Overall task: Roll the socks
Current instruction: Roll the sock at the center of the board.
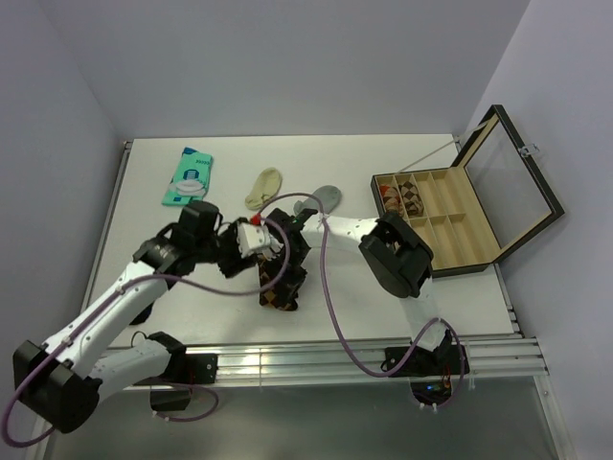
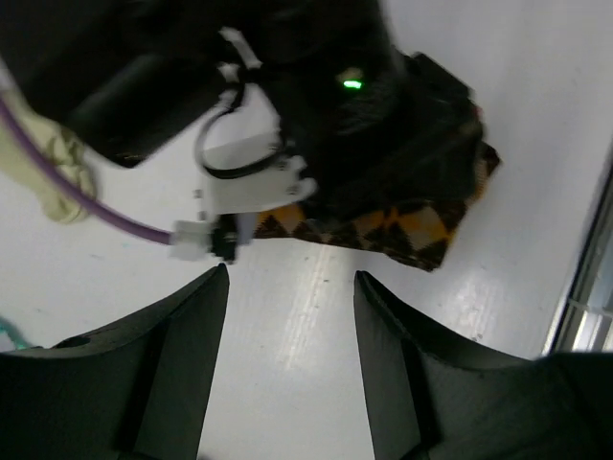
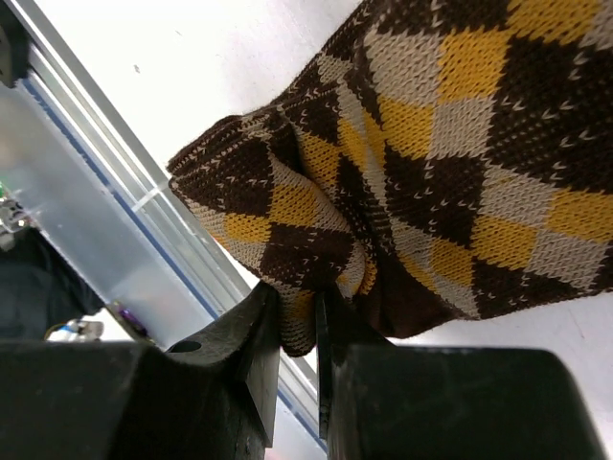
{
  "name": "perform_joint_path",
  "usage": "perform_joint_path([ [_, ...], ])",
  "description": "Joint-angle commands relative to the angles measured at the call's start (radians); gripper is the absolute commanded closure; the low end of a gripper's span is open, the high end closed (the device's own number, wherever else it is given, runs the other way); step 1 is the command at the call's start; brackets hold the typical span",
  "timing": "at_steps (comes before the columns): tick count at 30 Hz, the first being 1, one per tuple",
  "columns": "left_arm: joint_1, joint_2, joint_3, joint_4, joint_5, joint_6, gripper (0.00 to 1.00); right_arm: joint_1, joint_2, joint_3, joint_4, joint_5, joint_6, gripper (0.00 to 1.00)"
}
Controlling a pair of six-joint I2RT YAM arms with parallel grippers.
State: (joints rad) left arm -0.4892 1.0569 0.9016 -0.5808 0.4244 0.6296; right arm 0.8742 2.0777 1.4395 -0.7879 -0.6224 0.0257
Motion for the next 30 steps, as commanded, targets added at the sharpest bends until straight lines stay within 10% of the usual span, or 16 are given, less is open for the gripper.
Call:
perform_joint_path([
  [1,-0.132,-0.083,-0.076,0.033,-0.102,0.042,0.39,0.009,0.062,-0.027,0.016,0.043,0.02,0.91],
  [15,-0.434,0.008,-0.313,0.229,-0.234,-0.024,0.41,0.009,0.079,-0.076,0.085,0.05,0.046,0.9],
  [30,-0.45,0.229,-0.302,0.363,-0.243,-0.033,0.51,0.006,0.059,-0.087,0.101,0.061,0.052,0.9],
])
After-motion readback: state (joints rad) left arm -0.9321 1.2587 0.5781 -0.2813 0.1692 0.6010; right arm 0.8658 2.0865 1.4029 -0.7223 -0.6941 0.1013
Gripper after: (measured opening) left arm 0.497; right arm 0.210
